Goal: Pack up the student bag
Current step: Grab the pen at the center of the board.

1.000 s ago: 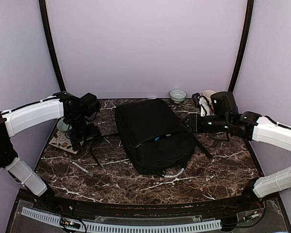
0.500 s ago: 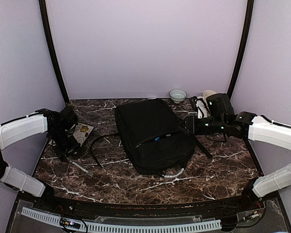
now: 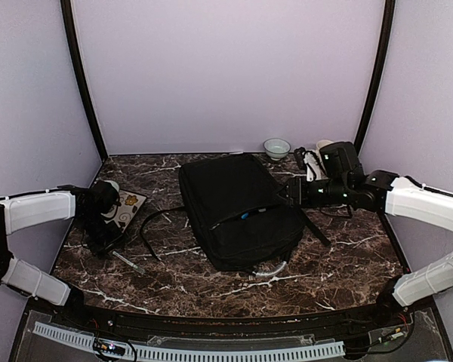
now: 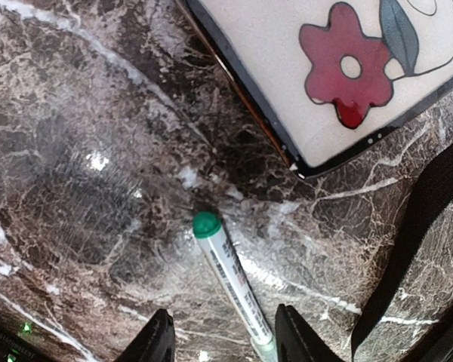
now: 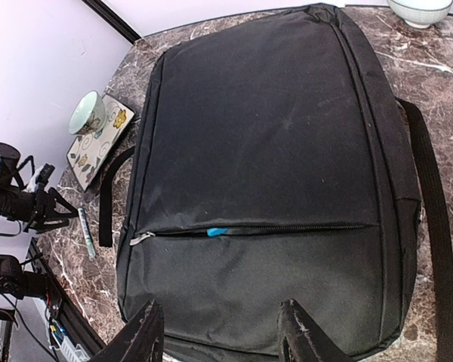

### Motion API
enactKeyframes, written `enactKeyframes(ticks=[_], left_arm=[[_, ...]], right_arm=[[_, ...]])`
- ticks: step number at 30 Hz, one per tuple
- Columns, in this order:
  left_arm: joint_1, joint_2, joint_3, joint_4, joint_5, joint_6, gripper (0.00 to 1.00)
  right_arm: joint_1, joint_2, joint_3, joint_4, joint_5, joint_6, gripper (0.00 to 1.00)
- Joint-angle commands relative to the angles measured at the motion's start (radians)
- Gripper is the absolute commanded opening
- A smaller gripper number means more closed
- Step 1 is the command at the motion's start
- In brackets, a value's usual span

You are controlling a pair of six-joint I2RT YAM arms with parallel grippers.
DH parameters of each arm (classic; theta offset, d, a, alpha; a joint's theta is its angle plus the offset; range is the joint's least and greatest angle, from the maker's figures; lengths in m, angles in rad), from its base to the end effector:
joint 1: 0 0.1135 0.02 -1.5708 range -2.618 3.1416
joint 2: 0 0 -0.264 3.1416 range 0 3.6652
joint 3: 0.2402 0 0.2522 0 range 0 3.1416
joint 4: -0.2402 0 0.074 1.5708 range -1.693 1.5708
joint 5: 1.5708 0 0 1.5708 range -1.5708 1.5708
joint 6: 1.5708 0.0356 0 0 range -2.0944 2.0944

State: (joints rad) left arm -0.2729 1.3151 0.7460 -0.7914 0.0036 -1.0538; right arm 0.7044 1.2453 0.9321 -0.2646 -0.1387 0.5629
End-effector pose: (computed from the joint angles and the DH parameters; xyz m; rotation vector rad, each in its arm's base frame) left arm 0.2068 -0.0580 0.1803 -1.1305 2.7482 -0.1973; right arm 0.2091 0.1842 0.2856 -0.2463 2.2637 0.8573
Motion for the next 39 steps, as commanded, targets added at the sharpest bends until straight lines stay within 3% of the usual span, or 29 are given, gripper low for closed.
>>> enactKeyframes(ticks=[1,10,17,24,31,39], left_arm=[[0.009,0.009,-0.037,0.077,0.007,-0.001,0.45],[0.010,0.101,-0.062,0.104,-0.002,-0.005,0.33],[0.009,0.158,-0.045,0.103,0.004,0.012,0.16],[0.004,0.017,-0.050,0.036,0.051,-0.031,0.00],[-0.076,-0.209,0.019,0.011,0.094,-0.202,0.00],[-0.169,-0.172,0.184,0.192,0.022,-0.226,0.00]], right_arm=[[0.006,0.010,0.043,0.006,-0.010,0.009,0.52],[0.006,0.037,0.073,-0.007,-0.010,0.000,0.52],[0.005,0.057,0.065,0.033,-0.013,0.015,0.52],[0.007,0.104,0.094,0.049,-0.041,0.000,0.52],[0.038,0.139,0.110,0.150,-0.094,-0.041,0.52],[0.151,0.199,0.143,0.296,-0.116,-0.159,0.52]])
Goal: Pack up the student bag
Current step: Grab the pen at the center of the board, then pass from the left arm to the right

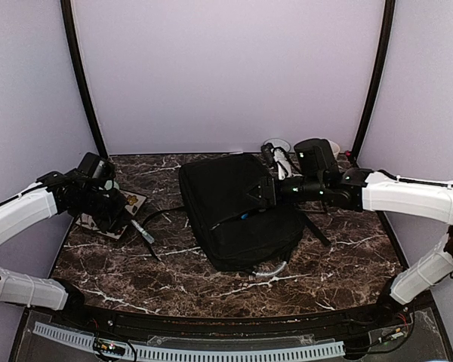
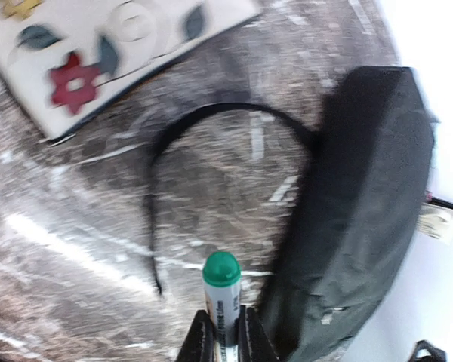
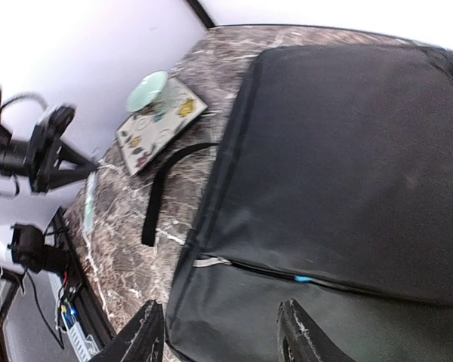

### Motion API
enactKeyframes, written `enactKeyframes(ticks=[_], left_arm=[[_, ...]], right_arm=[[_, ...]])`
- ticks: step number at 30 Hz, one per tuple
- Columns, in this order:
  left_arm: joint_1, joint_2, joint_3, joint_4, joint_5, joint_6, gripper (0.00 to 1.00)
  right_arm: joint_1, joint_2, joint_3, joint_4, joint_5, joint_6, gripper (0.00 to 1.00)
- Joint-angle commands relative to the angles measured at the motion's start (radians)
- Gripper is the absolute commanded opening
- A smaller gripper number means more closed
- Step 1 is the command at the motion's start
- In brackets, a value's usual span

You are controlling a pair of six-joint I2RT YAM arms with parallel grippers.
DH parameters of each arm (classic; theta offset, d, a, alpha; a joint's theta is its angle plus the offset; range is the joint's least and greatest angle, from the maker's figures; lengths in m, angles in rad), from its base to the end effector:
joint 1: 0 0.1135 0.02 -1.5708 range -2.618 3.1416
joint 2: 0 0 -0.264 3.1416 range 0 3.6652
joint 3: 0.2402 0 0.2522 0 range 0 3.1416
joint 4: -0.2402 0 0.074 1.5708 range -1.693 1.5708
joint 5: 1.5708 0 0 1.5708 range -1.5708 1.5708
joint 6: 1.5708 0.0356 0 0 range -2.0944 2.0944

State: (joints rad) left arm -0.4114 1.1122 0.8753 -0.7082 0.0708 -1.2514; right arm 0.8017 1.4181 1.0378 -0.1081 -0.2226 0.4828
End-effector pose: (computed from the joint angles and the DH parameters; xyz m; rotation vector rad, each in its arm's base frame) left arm 0.2001 -0.0901 0.2623 -1.0661 2.4628 -0.7054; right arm 0.2208 0.2394 0.2882 -0.4959 2.1518 0.9904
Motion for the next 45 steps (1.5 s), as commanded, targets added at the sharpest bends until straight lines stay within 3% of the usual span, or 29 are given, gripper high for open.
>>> enactKeyframes(ticks=[1,10,25,29,36,45], left_arm=[[-0.038,0.045,0.058,0.148,-0.041,-0.033,0.00],[-0.143,0.171,0.133,0.450,-0.028,-0.127,0.00],[-0.260,0.249,0.198,0.571,-0.019,-0.285,0.00],[-0.269,0.245,0.213,0.571,-0.020,-0.302,0.00],[-0.282,0.231,0.230,0.560,-0.044,-0.310,0.00],[-0.288,0.220,0.225,0.584,-0.049,-0.326,0.00]], right_arm=[[0.066,0.037,0.041,0.158,-0.041,-0.089,0.52],[0.160,0.146,0.137,0.197,-0.057,-0.151,0.52],[0.205,0.275,0.201,0.303,-0.004,-0.080,0.48],[0.205,0.280,0.186,0.353,0.012,-0.054,0.42],[0.204,0.261,0.139,0.443,0.054,-0.026,0.22],[0.205,0.279,0.163,0.446,0.084,-0.039,0.11]])
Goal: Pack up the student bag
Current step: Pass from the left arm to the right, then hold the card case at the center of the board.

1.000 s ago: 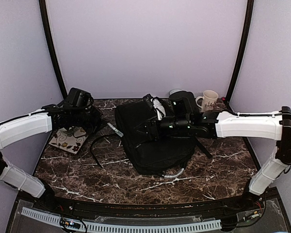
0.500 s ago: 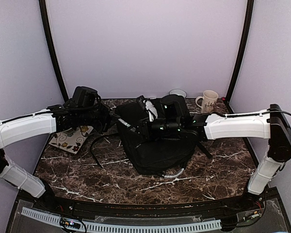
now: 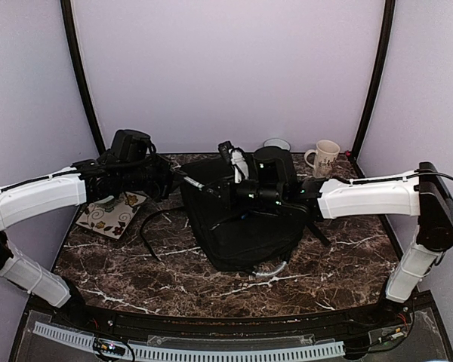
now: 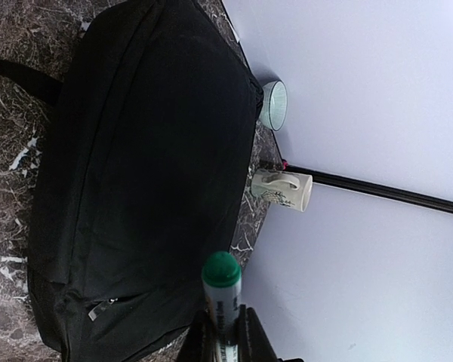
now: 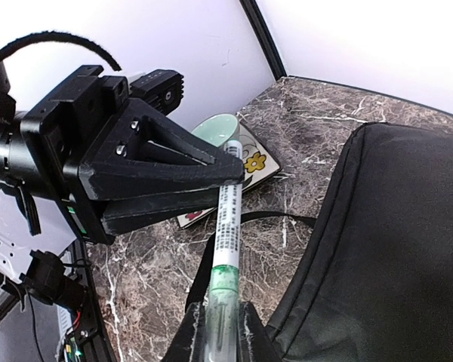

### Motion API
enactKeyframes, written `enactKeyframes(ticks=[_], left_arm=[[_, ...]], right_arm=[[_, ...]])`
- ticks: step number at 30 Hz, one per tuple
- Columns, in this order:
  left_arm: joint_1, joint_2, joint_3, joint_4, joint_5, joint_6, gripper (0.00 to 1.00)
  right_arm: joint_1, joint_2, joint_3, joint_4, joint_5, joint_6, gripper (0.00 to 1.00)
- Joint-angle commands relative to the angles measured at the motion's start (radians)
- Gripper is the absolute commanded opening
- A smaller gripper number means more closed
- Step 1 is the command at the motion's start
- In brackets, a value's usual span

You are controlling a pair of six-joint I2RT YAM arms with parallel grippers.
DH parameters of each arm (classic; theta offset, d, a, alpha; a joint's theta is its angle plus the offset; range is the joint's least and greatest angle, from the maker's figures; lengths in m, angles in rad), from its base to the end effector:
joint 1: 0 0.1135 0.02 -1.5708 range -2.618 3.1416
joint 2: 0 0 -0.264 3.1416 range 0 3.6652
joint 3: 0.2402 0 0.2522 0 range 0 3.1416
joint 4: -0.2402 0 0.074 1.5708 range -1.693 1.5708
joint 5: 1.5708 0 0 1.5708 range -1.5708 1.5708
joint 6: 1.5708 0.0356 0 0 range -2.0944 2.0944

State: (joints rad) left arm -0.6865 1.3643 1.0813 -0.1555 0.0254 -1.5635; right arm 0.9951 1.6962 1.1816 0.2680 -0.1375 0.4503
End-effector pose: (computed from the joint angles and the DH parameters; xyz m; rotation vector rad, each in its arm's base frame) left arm 0.2447 -0.2017 0.3146 -0.9731 2.1194 -1.3501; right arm 0.2146 0.3396 0.2804 -0.6313 1.8674 1.1165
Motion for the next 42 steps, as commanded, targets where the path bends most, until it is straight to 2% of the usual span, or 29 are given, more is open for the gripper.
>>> enactKeyframes(ticks=[1,5,8,10,13,15,21,24,29,34,38,42], left_arm=[[-0.013,-0.033,0.019,0.032,-0.005,-0.015,0.00],[-0.016,-0.044,0.015,0.036,-0.015,-0.007,0.00],[-0.018,-0.054,0.012,0.018,-0.023,0.012,0.06],[-0.019,-0.067,0.009,0.000,-0.032,0.033,0.17],[-0.026,-0.092,0.006,-0.044,-0.059,0.074,0.47],[-0.030,-0.113,0.018,-0.106,-0.086,0.123,0.60],[-0.042,-0.172,0.051,-0.279,-0.186,0.360,0.74],[-0.045,-0.171,0.056,-0.339,-0.185,0.525,0.75],[-0.058,-0.158,-0.014,-0.315,-0.038,0.662,0.72],[-0.138,-0.092,-0.061,-0.317,0.025,0.719,0.71],[-0.209,-0.021,-0.092,-0.271,0.072,0.707,0.70],[-0.217,0.052,-0.093,-0.208,0.129,0.718,0.71]], right_arm=[[0.011,0.005,0.024,0.067,-0.003,-0.006,0.08],[0.010,0.017,0.040,0.056,0.000,0.003,0.01],[0.011,0.020,0.049,0.047,0.005,0.004,0.00],[0.011,0.022,0.064,0.023,0.015,0.001,0.00],[0.011,0.017,0.079,-0.008,0.036,-0.007,0.00],[0.010,0.008,0.078,-0.015,0.056,-0.014,0.00],[-0.006,-0.043,0.042,-0.059,0.125,-0.045,0.00],[-0.026,-0.091,0.009,-0.085,0.151,-0.054,0.00],[-0.069,-0.230,-0.069,-0.163,0.221,-0.065,0.00],[-0.103,-0.382,-0.154,-0.275,0.293,-0.073,0.00],[-0.113,-0.512,-0.253,-0.351,0.346,-0.045,0.00],[-0.117,-0.612,-0.327,-0.411,0.376,-0.005,0.00]])
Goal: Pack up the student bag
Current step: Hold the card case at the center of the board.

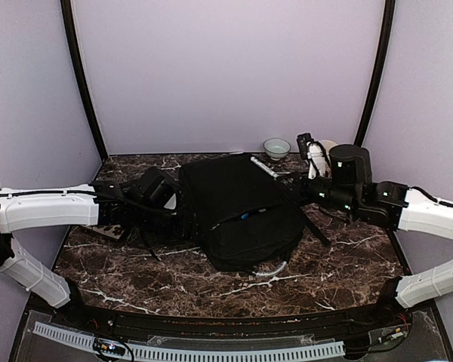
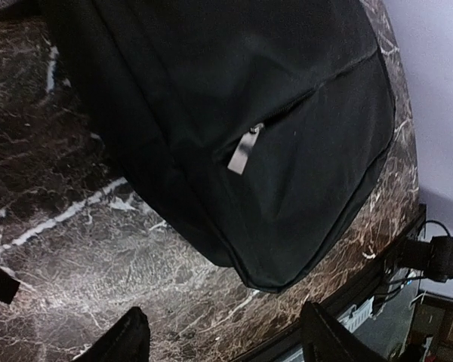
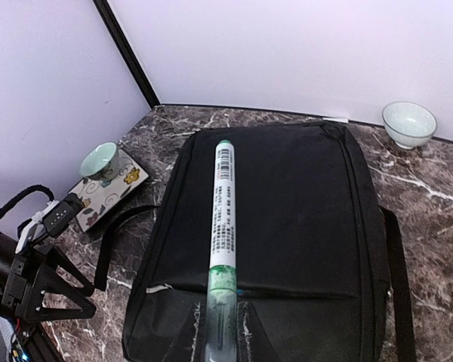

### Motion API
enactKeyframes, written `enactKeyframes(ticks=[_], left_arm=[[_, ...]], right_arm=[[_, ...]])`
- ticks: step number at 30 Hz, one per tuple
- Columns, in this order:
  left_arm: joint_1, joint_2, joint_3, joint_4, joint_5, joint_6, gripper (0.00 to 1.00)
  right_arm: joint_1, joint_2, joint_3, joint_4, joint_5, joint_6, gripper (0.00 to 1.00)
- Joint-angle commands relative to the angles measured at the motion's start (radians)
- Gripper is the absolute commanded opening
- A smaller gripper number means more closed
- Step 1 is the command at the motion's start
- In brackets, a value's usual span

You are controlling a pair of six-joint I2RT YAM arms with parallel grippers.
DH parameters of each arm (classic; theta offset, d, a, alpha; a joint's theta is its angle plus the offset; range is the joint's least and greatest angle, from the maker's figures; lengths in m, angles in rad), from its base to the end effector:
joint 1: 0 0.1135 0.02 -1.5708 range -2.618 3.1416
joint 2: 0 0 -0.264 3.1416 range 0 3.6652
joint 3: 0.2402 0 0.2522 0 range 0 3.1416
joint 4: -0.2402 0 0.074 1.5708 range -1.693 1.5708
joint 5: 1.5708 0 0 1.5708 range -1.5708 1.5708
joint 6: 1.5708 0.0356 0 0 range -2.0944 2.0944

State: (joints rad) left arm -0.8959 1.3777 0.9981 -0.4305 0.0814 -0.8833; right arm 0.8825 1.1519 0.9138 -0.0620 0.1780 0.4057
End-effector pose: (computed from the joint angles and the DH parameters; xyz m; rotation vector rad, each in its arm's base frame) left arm 0.1818 -0.2318 0.2582 0.0584 2.5872 -0.8700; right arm 0.1757 0.2037 0.3230 -0.3316 1.9011 0.7152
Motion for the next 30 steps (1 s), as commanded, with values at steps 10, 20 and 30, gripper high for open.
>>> enactKeyframes(ticks=[10,20,30], left_arm=[[-0.008,0.260,0.076,0.151,0.235,0.076,0.67],[-0.008,0.286,0.042,0.287,0.250,0.019,0.31],[-0.008,0.203,-0.065,0.411,0.239,-0.034,0.13]], right_arm=[[-0.007,-0.117,-0.098,-0.191,0.007,0.072,0.00],[-0.007,-0.113,-0.176,-0.211,-0.080,0.098,0.00],[-0.018,0.034,-0.139,-0.193,-0.150,0.108,0.00]])
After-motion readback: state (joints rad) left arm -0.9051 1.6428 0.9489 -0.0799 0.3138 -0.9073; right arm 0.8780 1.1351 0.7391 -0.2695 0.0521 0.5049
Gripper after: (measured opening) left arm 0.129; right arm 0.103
